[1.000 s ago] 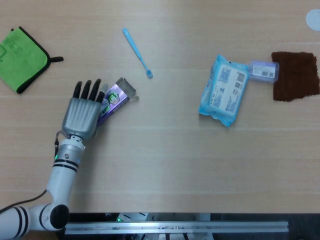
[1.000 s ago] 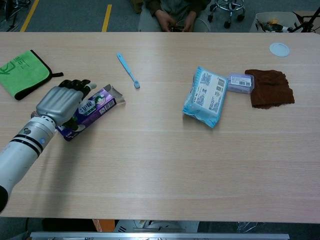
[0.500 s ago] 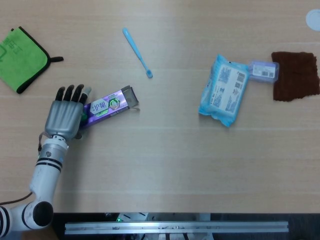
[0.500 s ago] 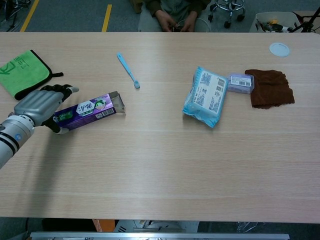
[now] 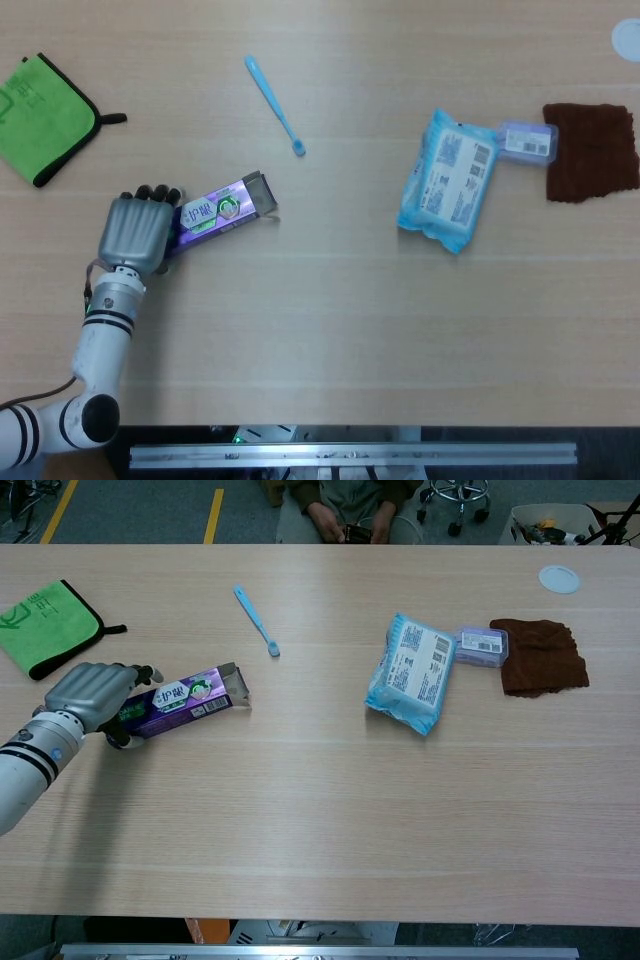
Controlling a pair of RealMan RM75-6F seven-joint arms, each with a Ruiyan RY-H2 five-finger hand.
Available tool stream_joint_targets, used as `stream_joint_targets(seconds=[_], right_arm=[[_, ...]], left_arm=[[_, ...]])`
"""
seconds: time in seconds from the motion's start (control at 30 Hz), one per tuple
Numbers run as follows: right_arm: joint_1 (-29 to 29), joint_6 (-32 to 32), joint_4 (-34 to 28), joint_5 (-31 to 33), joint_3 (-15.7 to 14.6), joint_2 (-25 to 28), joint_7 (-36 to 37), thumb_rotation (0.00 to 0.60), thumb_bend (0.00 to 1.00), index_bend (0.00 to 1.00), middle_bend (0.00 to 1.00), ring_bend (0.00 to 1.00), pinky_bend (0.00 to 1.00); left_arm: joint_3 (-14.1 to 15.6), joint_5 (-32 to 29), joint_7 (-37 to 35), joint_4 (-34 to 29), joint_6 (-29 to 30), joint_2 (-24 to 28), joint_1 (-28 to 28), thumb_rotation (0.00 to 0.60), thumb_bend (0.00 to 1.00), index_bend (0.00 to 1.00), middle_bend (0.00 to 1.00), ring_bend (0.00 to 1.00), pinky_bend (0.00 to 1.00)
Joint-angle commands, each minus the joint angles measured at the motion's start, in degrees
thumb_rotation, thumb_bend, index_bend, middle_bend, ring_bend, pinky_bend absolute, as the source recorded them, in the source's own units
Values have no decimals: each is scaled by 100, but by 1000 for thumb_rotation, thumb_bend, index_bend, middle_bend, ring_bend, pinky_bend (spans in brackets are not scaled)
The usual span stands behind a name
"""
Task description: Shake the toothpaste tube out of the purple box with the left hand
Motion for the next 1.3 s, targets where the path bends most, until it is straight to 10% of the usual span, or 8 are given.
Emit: stream_joint_targets(seconds=[0.03,0.57,1.3], right_arm=[[3,1,4,-9,-1,-1,8,600,276,393,396,375,436],[12,15,14,-28,4,2,59,600,276,393,396,375,436],[-33,97,53,-66,-14,9,159,600,275,393,396,375,436]], left_arm=[[10,102,-83,93,42,-52,12,600,163,279,324,300,447],[153,1202,296,-556,382,663,-182,600,163,469,531,471,631],[281,1335,4179,-1988,796,963,-938,600,163,413,502,438,630]])
